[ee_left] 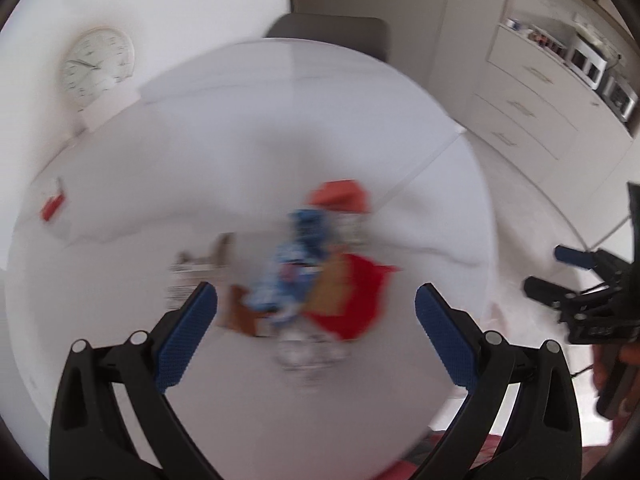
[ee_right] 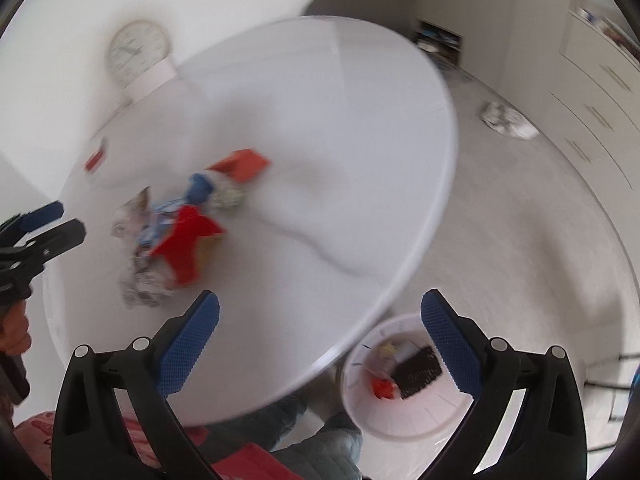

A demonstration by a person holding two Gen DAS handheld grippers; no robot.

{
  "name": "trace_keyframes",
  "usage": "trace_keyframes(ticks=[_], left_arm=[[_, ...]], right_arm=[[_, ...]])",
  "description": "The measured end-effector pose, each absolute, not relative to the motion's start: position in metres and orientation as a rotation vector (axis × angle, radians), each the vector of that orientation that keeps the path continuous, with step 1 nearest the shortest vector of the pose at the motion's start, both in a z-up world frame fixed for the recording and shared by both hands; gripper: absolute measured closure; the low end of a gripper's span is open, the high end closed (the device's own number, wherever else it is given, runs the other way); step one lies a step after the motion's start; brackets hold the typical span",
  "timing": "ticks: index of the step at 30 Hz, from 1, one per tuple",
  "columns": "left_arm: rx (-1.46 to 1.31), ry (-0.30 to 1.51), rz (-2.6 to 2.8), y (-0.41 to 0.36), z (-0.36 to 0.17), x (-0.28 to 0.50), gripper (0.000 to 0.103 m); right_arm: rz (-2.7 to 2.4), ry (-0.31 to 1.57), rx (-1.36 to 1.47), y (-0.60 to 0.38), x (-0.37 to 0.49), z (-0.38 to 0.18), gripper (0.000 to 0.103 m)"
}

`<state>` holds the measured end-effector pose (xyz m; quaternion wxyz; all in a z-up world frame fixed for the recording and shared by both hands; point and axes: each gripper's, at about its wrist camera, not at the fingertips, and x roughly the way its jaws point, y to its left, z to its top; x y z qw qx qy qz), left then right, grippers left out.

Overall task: Collect trash
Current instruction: 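Move both open tools back over the trash on the table, then grasp the clear printed snack wrapper with the left tool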

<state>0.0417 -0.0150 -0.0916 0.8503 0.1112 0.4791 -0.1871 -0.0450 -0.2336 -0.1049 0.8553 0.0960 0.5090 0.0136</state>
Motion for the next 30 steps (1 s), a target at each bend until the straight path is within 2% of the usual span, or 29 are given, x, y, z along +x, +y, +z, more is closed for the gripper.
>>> trace_keyframes(ticks=[11, 21, 24, 27, 29, 30], left_arm=[[0.804, 0.928, -0.718, 0.044, -0.151, 0.082, 0.008], [1.044, 0.889, -1.018, 0.038, -0.203, 0.112, 0.008], [1.080, 0.874, -1.075, 0.034, -0.215, 0.119, 0.013], [1.082, 0.889, -1.101, 0.032, -0.222, 0.126, 0.025], [1.069, 0.909, -1.097, 0.033, -0.227, 0.133, 0.038], [1.056, 0.914, -1.096, 0.033, -0.227, 0.136, 0.038]], right_arm=[[0.094, 1.179, 0.077, -0.144, -0.017, -0.107, 0.003], [-0.029, 1.264, 0.272, -0.141, -0.015, -0.123, 0.003], [-0.064, 1.270, 0.325, -0.145, -0.016, -0.124, 0.003], [-0.078, 1.268, 0.375, -0.147, -0.012, -0.127, 0.003], [-0.076, 1.265, 0.409, -0.147, -0.009, -0.129, 0.003], [-0.069, 1.265, 0.430, -0.146, -0.007, -0.131, 0.003]])
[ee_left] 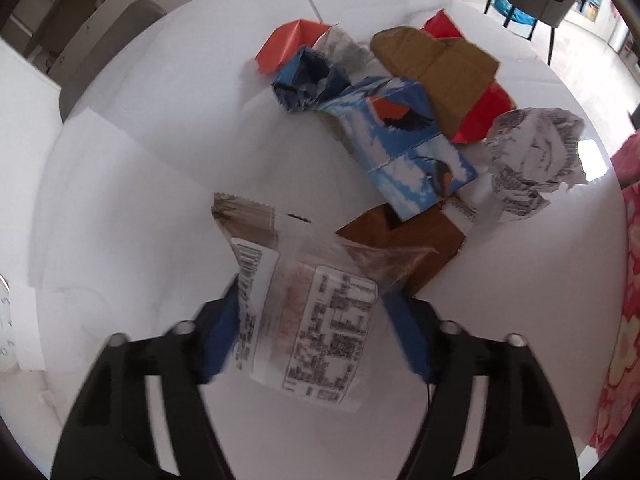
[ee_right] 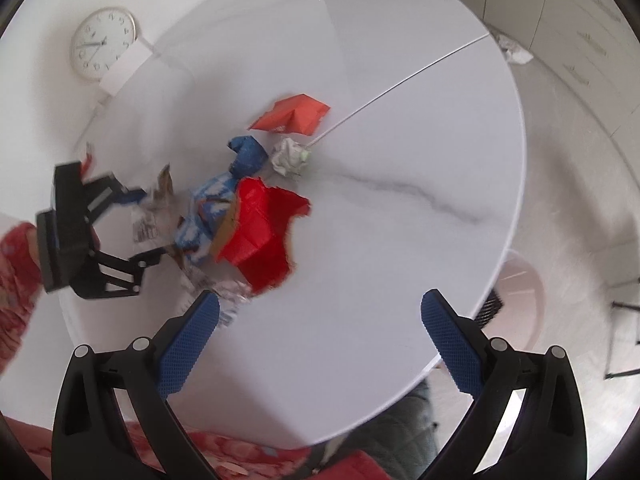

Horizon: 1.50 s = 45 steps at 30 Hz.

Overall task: Collect trash
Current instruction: 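Grasp the clear printed snack wrapper with the left tool, then grasp the red paper bag with the right tool while the left tool holds the wrapper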

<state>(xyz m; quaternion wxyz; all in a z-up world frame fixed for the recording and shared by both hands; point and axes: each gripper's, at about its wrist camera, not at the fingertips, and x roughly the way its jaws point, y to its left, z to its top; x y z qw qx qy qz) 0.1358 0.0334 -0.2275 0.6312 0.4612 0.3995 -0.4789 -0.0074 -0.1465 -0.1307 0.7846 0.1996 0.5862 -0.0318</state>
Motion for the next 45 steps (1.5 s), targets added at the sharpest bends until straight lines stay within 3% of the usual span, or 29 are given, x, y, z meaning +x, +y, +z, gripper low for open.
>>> trace_keyframes(ticks=[9, 16, 19, 24, 26, 29, 39, 45], left_arm=[[0.846, 0.981, -0.997, 0.070, -0.219, 0.148, 0.045], [0.530, 1.095, -0.751, 0.107, -0.197, 0.155, 0.045], [0.363, 1.133, -0.618, 0.125, -0.188, 0.155, 0.045], [0.140, 1.186, -0.419, 0.139, -0.176, 0.138, 0.045], [0.044, 1.203, -0.376, 0.144, -0.170, 0.133, 0.045], [0.010, 1.186, -0.350, 0.138, -0.163, 0.124, 0.045], [0.051, 1.111, -0.328, 0.118, -0.134, 0.111, 0.045], [0.085, 1.124, -0.382, 0.071, -0.130, 0.092, 0.045]], right_arm=[[-0.032, 1.289, 0.743, -0.138, 0.032, -0.174, 0.003], [-0.081, 1.335, 0.737, -0.125, 0.057, -0.191, 0.003], [-0.090, 1.349, 0.709, -0.118, 0.061, -0.195, 0.011], [-0.083, 1.367, 0.686, -0.116, 0.063, -0.203, 0.039], [-0.071, 1.365, 0.683, -0.118, 0.062, -0.203, 0.043], [-0.058, 1.356, 0.669, -0.118, 0.061, -0.200, 0.049], [-0.003, 1.309, 0.696, -0.143, 0.051, -0.188, 0.050], [0.008, 1.241, 0.663, -0.186, 0.016, -0.154, 0.050]])
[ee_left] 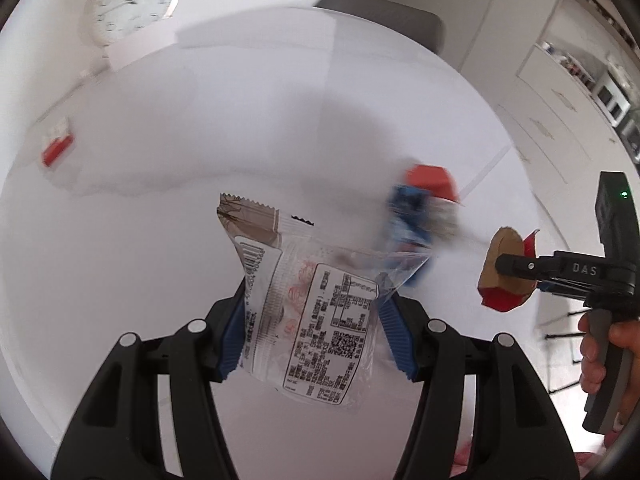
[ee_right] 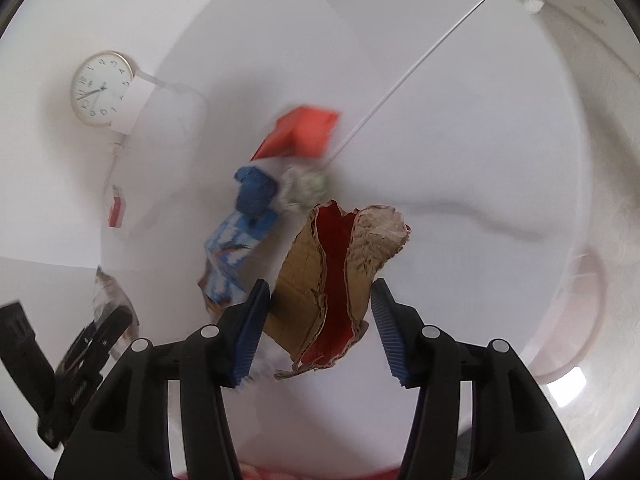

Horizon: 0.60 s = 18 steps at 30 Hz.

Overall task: Collect trash
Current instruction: 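Grasp the red paper bag with the right tool while the left tool holds the wrapper, then carry the wrapper and red bag over the bin and open both tools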

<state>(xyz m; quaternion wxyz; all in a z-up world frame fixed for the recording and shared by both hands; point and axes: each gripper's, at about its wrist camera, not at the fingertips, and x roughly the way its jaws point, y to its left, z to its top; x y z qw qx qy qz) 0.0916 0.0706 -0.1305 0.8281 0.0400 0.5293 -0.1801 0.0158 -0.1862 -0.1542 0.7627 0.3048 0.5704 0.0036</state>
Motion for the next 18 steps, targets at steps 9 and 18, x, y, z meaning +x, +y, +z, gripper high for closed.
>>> trace_keyframes(ticks=[9, 18], left_arm=[[0.086, 1.152, -0.559, -0.022, -0.114, 0.057, 0.045], [0.206, 1.189, -0.651, -0.095, -0.118, 0.022, 0.045]], right_arm=[[-0.151, 1.258, 0.483, -0.279, -0.084, -0.163, 0.050], [-0.220, 1.433, 0.391, -0.317, -0.128, -0.263, 0.013]])
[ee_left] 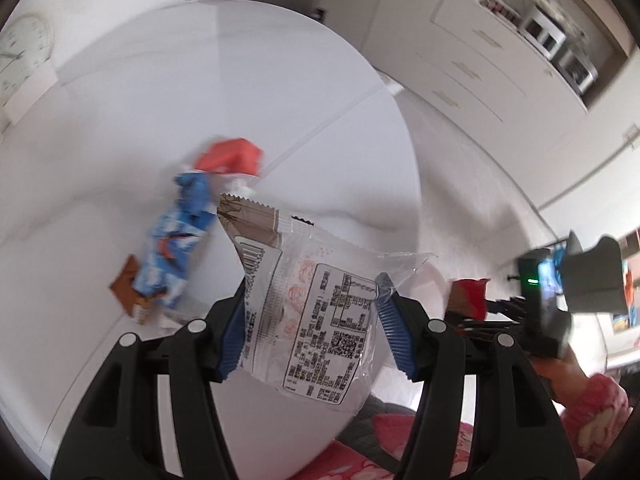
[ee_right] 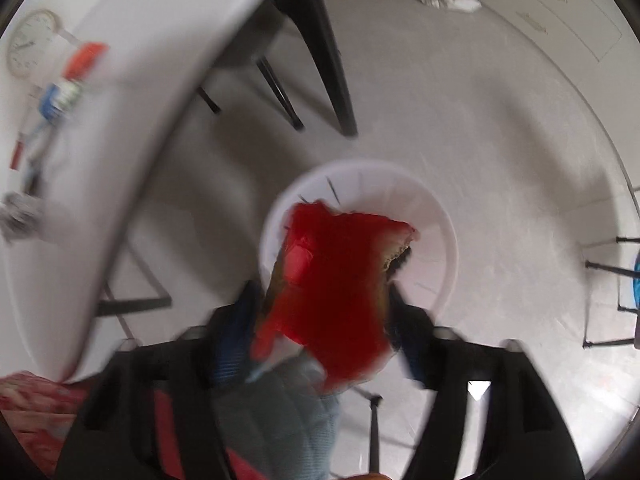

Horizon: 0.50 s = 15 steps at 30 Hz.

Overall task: Collect trash
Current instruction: 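Carry the wrapper and red bag over the bin and open both tools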

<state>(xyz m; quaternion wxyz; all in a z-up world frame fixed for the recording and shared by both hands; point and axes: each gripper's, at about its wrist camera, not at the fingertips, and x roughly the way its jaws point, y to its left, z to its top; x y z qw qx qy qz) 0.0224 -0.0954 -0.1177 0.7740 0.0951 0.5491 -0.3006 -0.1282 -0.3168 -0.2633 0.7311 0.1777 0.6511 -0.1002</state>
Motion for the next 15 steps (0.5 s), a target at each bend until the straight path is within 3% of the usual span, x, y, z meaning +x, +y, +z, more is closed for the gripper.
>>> trace_keyframes(ticks=[2, 15], left_arm=[[0.237, 1.193, -0.668, -0.108, -0.119, 0.014, 0.045], [0.349, 1.209, -0.791, -0.177, -0.127, -0.027, 0.045]], right_arm=[[-0.264, 1.442, 0.374, -0.326, -0.136, -0.269, 0.003], [-0.333, 1.285, 0.450, -0.363, -0.166, -0.225, 0.003]])
